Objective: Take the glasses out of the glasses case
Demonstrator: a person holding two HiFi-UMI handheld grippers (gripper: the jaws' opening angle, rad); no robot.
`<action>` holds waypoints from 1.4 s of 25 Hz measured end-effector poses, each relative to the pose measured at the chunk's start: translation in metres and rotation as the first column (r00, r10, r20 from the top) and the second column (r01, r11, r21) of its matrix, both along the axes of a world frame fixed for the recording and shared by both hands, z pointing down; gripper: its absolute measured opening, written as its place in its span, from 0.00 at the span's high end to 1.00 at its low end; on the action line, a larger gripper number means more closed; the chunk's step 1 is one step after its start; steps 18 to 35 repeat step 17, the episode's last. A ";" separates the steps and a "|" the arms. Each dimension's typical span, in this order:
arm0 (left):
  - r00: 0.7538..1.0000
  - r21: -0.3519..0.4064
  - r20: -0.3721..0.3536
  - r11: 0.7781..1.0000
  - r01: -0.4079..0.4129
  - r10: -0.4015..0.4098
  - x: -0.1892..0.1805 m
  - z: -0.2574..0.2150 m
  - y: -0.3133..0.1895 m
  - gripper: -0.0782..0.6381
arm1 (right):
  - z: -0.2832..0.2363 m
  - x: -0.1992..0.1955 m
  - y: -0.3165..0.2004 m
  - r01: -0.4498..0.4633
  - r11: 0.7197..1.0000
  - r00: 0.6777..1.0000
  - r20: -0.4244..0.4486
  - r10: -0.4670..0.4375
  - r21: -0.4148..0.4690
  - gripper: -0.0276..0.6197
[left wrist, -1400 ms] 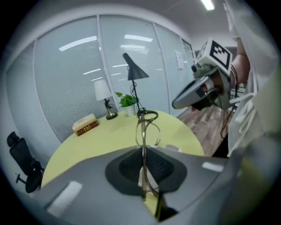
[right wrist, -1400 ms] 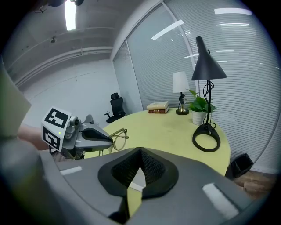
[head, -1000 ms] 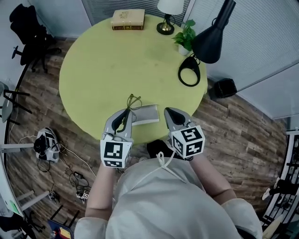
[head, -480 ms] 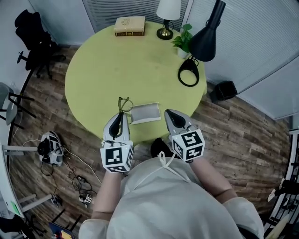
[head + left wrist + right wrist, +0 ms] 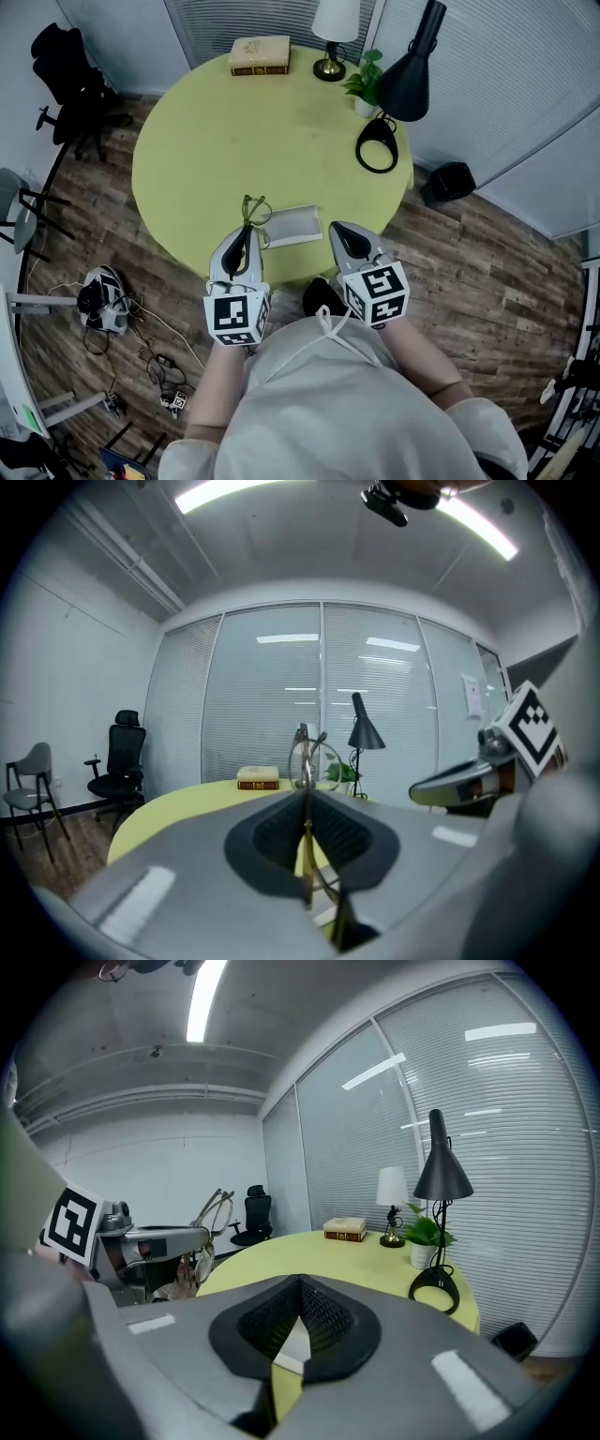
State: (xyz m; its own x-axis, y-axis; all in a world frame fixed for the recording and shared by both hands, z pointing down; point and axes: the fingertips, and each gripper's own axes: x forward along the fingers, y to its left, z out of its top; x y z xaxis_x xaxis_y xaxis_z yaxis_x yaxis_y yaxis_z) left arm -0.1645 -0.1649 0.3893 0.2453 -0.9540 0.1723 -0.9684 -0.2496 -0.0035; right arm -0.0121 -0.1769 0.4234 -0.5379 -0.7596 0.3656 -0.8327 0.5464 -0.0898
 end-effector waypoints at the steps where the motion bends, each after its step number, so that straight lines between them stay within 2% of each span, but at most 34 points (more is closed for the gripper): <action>1: 1.000 0.000 0.000 1.000 0.000 0.000 0.000 0.000 0.001 0.87 | 0.000 0.000 0.000 -0.002 1.000 1.000 0.003 0.002 -0.002 0.96; 17: 0.999 -0.020 -0.038 1.000 0.005 -0.005 0.005 0.008 -0.007 0.87 | -0.005 0.003 -0.011 -0.036 0.999 0.999 0.004 0.036 0.014 0.96; 35: 0.999 -0.020 -0.038 1.000 0.005 -0.005 0.005 0.008 -0.007 0.87 | -0.005 0.003 -0.011 -0.036 0.999 0.999 0.004 0.036 0.014 0.96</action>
